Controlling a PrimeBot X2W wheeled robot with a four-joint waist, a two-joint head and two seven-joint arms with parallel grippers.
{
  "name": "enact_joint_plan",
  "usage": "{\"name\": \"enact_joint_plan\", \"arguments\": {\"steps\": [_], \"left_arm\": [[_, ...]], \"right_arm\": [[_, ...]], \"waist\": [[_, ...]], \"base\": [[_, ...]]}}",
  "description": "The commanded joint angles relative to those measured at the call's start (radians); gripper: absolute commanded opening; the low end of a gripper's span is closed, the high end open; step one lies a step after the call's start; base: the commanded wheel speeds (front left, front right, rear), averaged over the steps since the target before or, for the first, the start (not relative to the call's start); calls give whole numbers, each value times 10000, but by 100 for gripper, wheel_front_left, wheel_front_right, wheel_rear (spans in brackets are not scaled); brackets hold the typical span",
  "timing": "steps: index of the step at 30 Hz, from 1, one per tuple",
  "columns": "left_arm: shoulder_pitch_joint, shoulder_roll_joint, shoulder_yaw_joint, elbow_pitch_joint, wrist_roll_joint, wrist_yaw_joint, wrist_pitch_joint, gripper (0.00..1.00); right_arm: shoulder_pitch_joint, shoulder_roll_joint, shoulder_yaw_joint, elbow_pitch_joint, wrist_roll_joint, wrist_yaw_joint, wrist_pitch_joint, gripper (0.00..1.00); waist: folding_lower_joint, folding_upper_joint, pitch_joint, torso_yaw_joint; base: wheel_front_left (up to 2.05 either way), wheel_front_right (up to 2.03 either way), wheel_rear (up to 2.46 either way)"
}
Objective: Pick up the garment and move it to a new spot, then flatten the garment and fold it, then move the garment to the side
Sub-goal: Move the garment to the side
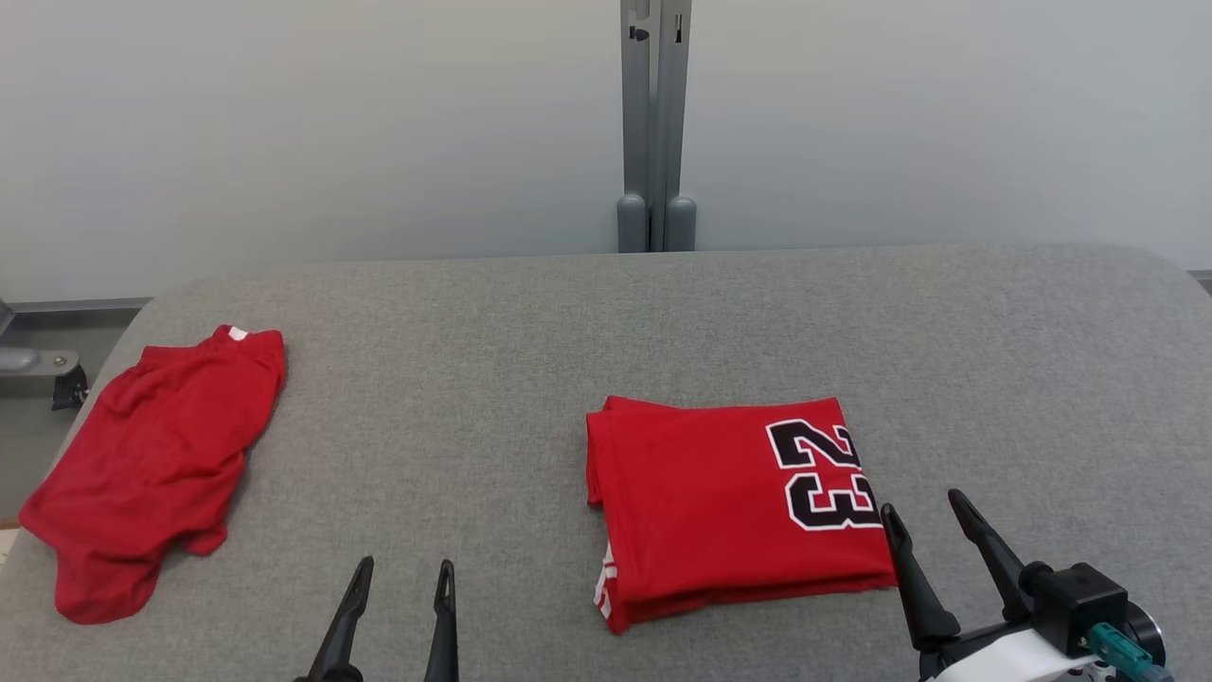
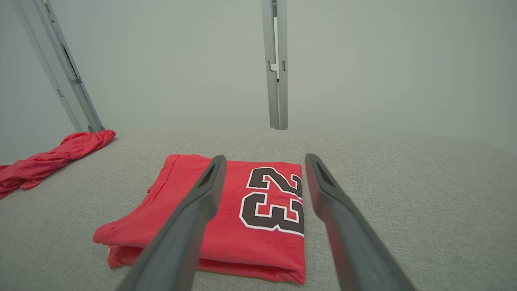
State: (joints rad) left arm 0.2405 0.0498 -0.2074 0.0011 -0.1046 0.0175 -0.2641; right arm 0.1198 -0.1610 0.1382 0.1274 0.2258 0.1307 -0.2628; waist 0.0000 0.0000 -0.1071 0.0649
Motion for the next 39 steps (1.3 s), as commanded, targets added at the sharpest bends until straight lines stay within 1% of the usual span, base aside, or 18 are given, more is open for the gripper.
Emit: {"name": "enact_joint_plan", "arguments": {"steps": [1,21,32,39], "left_arm": [[143,17,26,7,71,-25,0,100],[126,16,-24,-45,102,126,0,100],[70,16,-25,109,235,1,0,100],[108,16,-26,96,240,46,0,100]], "right_arm": [[125,17,-21,16,-56,0,-20,100],[173,112,-103,51,74,0,-21,100],[95,145,-25,124,77,0,-21,100],[152,171,-44,128,101,0,-22,100]], "waist": [[0,0,-12,-2],[0,0,-132,-17],[0,0,-148,-8],[0,0,-194,-28]], "base": [[0,0,0],[0,0,0],[0,0,0],[0,0,0]]}}
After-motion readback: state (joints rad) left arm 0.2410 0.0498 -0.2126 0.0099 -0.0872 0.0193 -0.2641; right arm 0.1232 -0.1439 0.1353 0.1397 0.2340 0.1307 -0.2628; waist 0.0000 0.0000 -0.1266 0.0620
